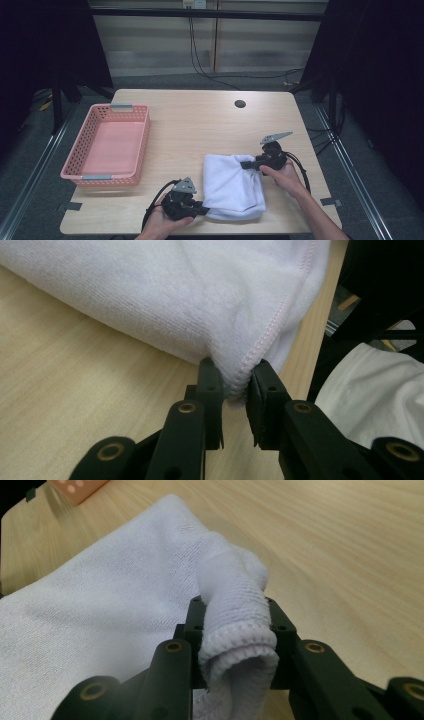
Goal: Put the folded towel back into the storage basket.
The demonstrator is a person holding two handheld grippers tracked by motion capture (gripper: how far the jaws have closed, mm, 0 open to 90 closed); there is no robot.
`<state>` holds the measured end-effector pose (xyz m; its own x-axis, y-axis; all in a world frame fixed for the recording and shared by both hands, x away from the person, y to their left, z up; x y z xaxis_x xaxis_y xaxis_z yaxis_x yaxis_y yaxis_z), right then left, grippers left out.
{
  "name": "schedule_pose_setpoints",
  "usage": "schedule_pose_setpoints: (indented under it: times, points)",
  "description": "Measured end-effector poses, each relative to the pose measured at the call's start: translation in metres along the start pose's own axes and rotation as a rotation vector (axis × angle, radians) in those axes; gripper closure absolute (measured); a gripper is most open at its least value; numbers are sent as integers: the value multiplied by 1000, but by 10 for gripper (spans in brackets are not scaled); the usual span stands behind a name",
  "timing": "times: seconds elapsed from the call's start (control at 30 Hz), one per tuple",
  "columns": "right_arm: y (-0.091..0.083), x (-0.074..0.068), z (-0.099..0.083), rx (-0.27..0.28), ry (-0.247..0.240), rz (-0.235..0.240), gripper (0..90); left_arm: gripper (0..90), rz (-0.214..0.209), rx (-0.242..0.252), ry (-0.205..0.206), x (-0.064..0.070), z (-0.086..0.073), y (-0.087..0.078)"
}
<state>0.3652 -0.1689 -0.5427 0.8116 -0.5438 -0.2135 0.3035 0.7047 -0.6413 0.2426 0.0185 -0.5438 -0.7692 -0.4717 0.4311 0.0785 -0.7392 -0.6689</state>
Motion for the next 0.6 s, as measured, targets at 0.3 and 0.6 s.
schedule_pose_setpoints:
  times: [0.3, 0.6]
  points:
    - [-15, 6, 8, 20, 14, -8, 708, 778, -6, 15, 8, 4, 16, -3]
    - [-18, 12, 17, 20, 19, -7, 708, 780, 23, 10, -6, 1, 27, -11]
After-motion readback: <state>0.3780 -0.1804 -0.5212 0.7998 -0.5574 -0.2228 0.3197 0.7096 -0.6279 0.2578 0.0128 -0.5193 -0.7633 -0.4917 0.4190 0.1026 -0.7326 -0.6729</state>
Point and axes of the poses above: each handheld gripper's, and its own axes: y roughly forward along the jaws, z roughly out of its top, x roughly to its right, the point moved 10 cm from there along y, roughly forward along the jaws, and after that the axes turned 11 degrees about -y, right-handed, at the moved point
